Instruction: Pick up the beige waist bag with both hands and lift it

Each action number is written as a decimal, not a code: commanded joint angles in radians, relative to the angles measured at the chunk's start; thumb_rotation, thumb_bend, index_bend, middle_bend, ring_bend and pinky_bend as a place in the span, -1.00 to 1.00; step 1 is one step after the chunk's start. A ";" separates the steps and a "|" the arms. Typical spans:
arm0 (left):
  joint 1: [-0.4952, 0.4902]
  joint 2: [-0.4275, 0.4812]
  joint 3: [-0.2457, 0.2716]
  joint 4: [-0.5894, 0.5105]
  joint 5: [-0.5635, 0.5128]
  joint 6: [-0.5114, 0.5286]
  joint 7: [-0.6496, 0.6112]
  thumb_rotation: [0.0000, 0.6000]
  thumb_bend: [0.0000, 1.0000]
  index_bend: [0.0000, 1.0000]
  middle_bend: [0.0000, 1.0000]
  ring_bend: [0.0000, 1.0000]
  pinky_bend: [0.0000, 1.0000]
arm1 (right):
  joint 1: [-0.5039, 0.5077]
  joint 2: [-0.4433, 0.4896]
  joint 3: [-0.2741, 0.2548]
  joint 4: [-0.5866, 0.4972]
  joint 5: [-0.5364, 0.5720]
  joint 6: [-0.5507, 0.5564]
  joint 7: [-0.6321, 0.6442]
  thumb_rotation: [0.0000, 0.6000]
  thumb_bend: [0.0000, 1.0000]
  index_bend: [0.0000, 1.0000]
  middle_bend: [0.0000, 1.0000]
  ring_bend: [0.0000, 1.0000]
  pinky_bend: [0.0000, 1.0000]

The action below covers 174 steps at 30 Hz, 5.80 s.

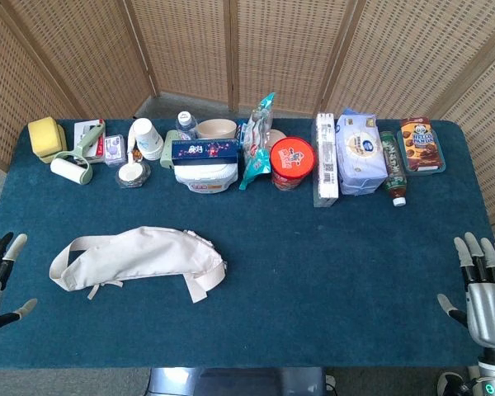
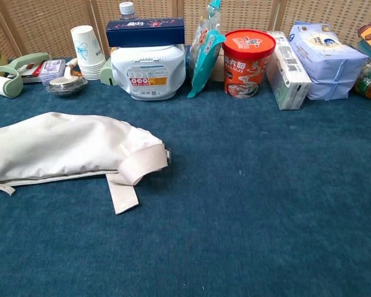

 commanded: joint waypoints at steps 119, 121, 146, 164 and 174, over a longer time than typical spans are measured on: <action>-0.798 -0.385 -0.351 -0.592 -0.495 -0.300 0.600 1.00 -0.88 0.16 0.22 0.24 0.48 | 0.472 0.030 0.103 -0.491 0.391 -0.666 0.308 1.00 -1.00 -1.00 -1.00 -1.00 -1.00; -0.807 -0.407 -0.352 -0.583 -0.493 -0.291 0.605 1.00 -0.88 0.16 0.22 0.24 0.48 | 0.478 0.007 0.106 -0.507 0.411 -0.654 0.291 1.00 -1.00 -1.00 -1.00 -1.00 -1.00; -0.846 -0.576 -0.345 -0.583 -0.476 -0.225 0.570 1.00 -0.88 0.16 0.22 0.24 0.48 | 0.518 -0.378 0.145 -0.407 0.560 -0.357 -0.010 1.00 -0.94 0.89 0.73 -0.03 -0.45; -0.827 -0.410 -0.309 -0.653 -0.550 -0.326 0.529 1.00 -1.00 -1.00 -1.00 -1.00 -0.86 | 0.489 -0.353 0.149 -0.369 0.539 -0.340 0.017 1.00 -0.70 1.00 0.86 0.12 -0.10; -0.767 -0.227 -0.303 -0.692 -0.508 -0.335 0.453 1.00 -1.00 -1.00 -1.00 -1.00 -0.93 | 0.481 -0.318 0.153 -0.350 0.532 -0.345 0.016 1.00 -0.70 1.00 0.85 0.11 -0.10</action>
